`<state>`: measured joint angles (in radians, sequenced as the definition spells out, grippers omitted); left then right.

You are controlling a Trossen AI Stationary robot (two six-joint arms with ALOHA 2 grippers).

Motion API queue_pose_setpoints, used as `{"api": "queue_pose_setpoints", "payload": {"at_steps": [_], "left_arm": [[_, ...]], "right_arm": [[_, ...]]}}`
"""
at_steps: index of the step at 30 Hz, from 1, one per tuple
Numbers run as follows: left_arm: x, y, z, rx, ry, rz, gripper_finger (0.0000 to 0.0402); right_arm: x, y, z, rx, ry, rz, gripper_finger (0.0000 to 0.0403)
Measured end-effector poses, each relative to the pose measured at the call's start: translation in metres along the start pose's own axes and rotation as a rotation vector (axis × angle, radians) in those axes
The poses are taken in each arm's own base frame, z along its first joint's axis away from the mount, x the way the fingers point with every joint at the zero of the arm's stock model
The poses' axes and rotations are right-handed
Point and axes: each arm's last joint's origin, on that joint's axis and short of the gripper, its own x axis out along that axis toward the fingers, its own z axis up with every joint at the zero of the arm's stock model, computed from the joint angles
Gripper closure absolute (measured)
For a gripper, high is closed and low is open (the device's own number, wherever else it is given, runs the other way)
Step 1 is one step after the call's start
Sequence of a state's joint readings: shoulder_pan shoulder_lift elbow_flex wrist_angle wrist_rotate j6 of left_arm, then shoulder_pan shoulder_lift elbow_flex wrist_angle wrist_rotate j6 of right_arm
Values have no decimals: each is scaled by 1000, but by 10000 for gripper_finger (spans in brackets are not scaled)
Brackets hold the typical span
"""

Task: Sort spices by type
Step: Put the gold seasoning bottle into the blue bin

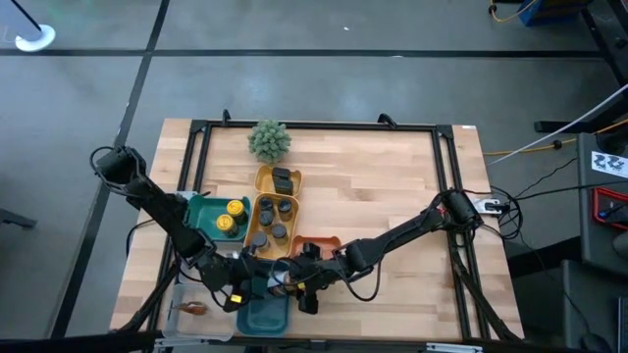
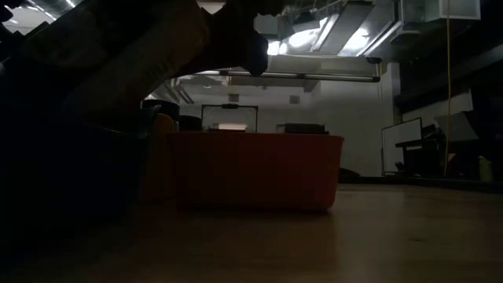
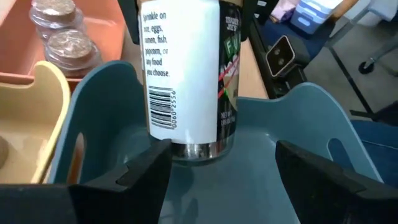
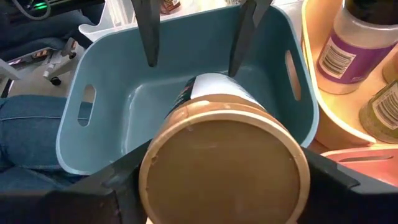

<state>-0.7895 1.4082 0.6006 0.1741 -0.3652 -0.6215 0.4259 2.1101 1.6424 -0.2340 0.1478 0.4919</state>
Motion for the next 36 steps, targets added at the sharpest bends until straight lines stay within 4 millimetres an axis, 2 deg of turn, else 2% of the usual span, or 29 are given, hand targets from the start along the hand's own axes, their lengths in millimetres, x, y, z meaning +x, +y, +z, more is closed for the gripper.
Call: {"api": "queue_pose_setpoints", "payload": {"at_steps": [36], "left_arm": [[-6,-2,4,11,5,-46,133]], "right_arm": [[0,0,0,1,-2,-1,113]]}}
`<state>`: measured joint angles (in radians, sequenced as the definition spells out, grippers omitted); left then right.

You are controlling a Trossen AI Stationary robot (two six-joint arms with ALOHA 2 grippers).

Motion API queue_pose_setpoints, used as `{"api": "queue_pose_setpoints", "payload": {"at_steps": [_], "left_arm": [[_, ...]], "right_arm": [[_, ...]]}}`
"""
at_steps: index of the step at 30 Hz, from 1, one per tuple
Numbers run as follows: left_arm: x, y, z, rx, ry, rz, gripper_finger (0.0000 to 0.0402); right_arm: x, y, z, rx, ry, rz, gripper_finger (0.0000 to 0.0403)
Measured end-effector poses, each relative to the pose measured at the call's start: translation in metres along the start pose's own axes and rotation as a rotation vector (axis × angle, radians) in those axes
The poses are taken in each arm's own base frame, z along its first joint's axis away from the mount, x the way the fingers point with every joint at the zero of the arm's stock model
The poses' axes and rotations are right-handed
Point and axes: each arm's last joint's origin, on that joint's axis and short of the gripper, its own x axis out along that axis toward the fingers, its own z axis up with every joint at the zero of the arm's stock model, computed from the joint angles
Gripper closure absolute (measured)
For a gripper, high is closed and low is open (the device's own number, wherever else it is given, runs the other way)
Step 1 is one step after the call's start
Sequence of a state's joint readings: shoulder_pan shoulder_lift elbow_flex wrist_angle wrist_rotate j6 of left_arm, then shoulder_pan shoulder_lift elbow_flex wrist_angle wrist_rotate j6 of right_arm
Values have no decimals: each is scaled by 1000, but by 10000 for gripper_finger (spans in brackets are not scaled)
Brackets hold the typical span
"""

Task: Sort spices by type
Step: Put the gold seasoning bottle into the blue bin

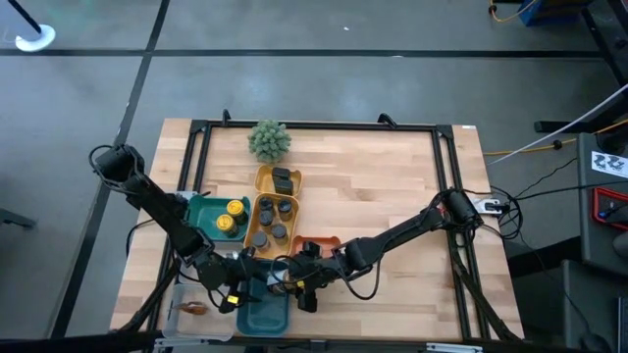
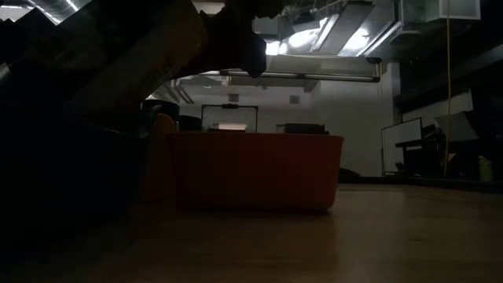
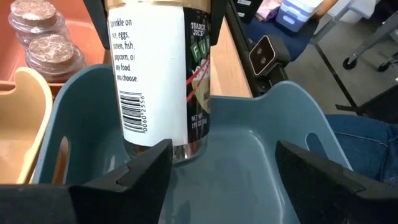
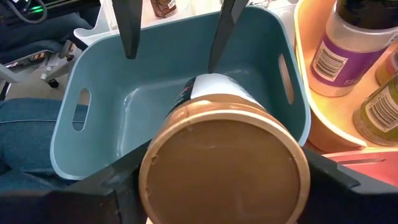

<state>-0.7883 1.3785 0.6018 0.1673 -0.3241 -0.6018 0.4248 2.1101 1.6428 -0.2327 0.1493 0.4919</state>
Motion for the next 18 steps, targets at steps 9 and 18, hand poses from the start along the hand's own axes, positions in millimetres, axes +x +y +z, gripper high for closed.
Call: {"api": "queue_pose_setpoints", "payload": {"at_steps": [9,18], "left_arm": [[0,1,0,-1,-1,2,133],[0,0,0,5,-1,1,133]], "right_arm": [[0,-3,1,28,-20,-37,113],[1,-10,8,72,-58,-58,113]]}}
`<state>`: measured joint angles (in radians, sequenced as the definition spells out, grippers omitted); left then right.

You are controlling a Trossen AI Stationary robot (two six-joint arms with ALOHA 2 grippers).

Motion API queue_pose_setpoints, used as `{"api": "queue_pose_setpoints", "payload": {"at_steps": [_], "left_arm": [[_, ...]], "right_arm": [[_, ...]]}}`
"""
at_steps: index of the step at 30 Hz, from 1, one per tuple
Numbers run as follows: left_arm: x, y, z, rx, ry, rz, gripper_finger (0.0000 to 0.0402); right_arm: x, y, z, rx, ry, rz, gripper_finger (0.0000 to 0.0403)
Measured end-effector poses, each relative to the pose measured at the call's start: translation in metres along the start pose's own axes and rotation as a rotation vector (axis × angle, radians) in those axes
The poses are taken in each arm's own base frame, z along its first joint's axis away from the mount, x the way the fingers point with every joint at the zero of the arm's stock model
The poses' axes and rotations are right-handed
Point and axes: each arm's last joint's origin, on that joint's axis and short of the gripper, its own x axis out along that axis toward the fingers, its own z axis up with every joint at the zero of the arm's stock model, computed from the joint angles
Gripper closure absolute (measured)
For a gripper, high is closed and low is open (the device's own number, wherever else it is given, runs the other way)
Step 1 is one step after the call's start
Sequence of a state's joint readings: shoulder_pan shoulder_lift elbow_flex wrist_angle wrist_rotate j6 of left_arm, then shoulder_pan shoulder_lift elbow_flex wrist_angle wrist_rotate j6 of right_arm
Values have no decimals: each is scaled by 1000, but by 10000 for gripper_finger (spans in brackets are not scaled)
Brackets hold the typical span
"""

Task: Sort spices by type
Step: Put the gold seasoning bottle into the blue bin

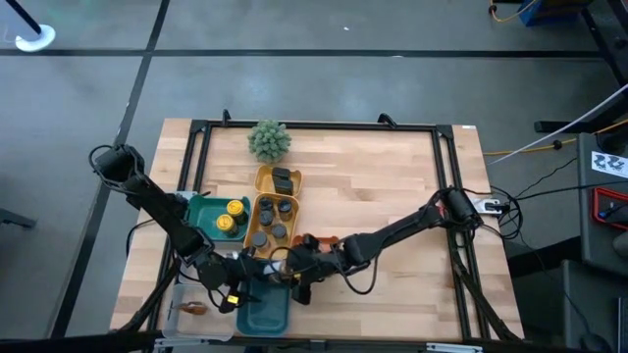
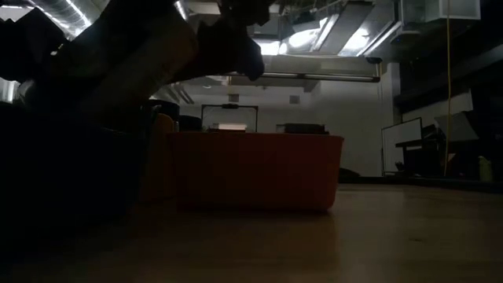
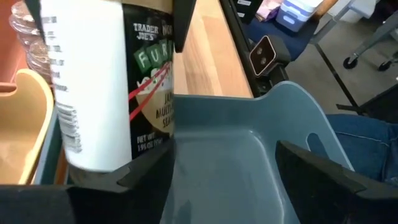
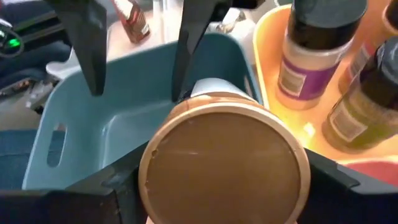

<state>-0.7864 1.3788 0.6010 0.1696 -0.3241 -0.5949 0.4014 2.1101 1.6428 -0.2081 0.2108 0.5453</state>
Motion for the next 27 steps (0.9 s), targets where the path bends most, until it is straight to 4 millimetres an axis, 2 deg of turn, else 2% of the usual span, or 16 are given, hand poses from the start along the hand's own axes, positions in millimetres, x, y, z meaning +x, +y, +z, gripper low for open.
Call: {"api": "queue_pose_setpoints", "payload": {"at_steps": [17,27], "left_arm": [[-1,-4,2,-4,-2,-7,133],[4,2,5,-12,-22,29,133]], "right_arm": [[0,2,-3,-30,76,98,113],[0,1,-3,-36,67,78,113]]}}
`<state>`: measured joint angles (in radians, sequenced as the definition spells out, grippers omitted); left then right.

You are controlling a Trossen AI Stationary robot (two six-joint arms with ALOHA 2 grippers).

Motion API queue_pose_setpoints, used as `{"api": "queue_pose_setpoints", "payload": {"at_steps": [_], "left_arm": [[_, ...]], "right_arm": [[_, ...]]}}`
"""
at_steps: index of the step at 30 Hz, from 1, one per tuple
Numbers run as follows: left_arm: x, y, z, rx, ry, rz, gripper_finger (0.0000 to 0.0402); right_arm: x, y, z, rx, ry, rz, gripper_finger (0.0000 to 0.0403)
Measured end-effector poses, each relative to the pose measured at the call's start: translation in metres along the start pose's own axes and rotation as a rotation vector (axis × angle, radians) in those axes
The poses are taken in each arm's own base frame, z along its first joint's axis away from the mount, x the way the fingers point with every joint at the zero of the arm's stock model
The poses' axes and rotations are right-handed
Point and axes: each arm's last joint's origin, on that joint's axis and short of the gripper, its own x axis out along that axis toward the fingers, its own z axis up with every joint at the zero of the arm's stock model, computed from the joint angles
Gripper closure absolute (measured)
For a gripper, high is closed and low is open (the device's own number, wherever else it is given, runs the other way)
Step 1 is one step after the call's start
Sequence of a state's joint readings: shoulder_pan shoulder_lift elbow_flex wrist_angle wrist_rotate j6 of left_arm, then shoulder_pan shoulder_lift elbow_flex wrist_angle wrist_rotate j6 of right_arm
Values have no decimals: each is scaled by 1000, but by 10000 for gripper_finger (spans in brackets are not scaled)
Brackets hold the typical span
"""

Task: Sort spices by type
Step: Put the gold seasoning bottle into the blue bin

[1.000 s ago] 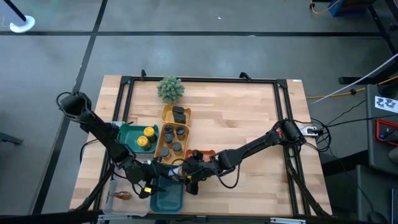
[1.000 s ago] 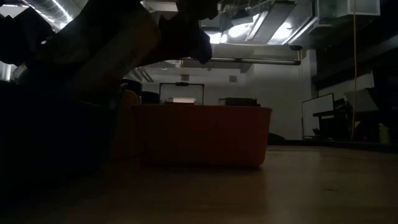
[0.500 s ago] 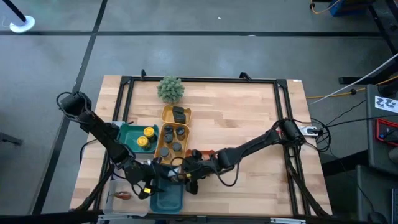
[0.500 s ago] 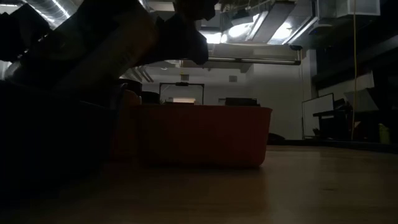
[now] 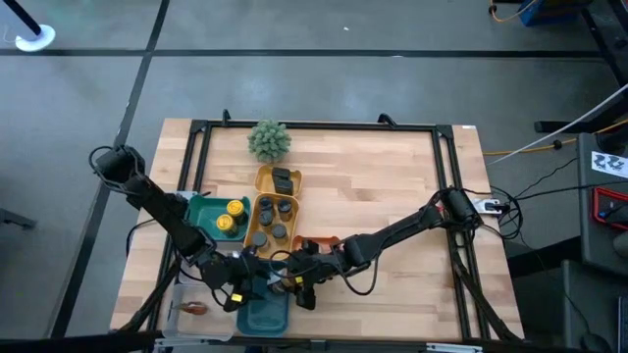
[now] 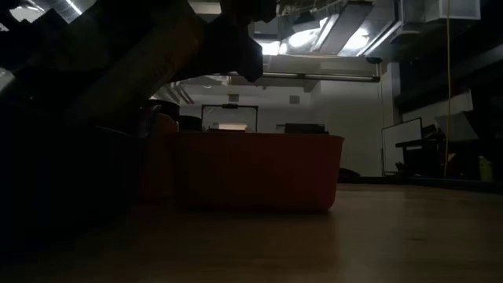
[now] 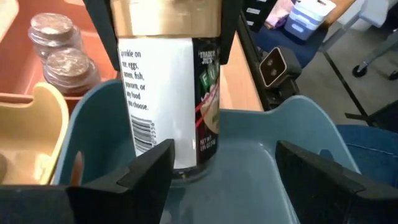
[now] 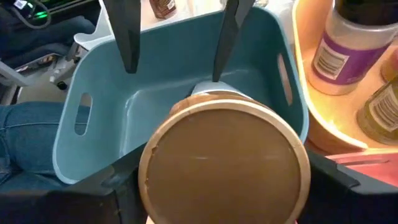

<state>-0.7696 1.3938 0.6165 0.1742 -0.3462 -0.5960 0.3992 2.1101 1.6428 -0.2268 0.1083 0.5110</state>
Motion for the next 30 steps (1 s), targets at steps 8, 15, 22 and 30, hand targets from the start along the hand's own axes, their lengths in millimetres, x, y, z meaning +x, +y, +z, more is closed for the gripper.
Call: {"api": "queue_pose_setpoints", "payload": {"at_steps": [8,15,22,30], "left_arm": [[11,0,-7,4,22,-2,133],[11,0,-7,1,22,-6,133],[-2,2,-2,5,40,6,133],[-36,1,15,12,-11,-39,133]], "right_arm": [[0,1,3,4,-36,2,113],[0,2,4,5,-50,10,113],[0,1,4,4,-43,1,113],[0,1,4,4,-43,3,113]]}}
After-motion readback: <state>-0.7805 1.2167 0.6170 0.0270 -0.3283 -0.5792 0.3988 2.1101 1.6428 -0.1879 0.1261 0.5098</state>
